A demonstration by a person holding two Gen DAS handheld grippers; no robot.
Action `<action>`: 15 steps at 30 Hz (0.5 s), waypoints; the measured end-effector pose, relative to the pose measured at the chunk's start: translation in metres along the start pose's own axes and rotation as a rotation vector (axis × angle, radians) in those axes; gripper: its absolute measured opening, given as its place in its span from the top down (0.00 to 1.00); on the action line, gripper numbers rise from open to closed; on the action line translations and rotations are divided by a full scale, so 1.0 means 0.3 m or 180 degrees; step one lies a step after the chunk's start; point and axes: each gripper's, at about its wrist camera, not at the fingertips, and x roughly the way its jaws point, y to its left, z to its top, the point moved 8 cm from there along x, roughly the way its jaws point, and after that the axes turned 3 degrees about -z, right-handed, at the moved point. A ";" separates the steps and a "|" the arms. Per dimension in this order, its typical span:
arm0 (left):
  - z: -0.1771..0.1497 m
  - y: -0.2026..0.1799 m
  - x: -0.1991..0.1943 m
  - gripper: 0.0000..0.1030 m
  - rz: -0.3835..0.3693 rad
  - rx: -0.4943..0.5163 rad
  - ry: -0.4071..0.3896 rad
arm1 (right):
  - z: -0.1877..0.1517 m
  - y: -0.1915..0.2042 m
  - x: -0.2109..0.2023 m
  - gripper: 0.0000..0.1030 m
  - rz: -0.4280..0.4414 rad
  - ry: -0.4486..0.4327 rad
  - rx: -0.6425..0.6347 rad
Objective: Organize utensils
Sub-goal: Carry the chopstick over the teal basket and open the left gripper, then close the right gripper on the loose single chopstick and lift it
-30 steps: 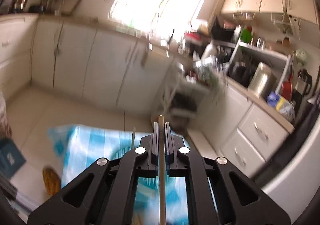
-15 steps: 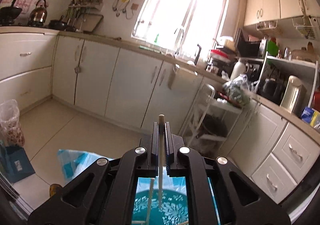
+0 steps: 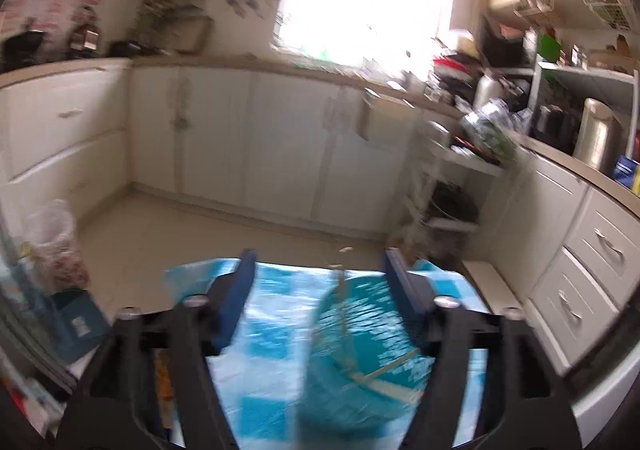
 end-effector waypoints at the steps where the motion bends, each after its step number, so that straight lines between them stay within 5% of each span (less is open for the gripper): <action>1: -0.022 0.029 -0.036 0.23 0.0077 -0.0010 -0.0045 | -0.001 0.000 -0.002 0.80 -0.0009 0.0001 0.0002; 7: -0.305 0.188 -0.072 0.20 0.0345 -0.0117 0.0324 | -0.007 0.004 -0.004 0.80 -0.0123 0.0001 -0.0041; 11: -0.436 0.214 0.003 0.20 0.0270 -0.0205 0.0714 | -0.007 0.005 -0.003 0.80 -0.0224 0.0051 -0.0029; 15: -0.483 0.196 0.030 0.20 0.0189 -0.0147 0.0827 | -0.006 0.007 0.000 0.80 -0.0343 0.0074 -0.0008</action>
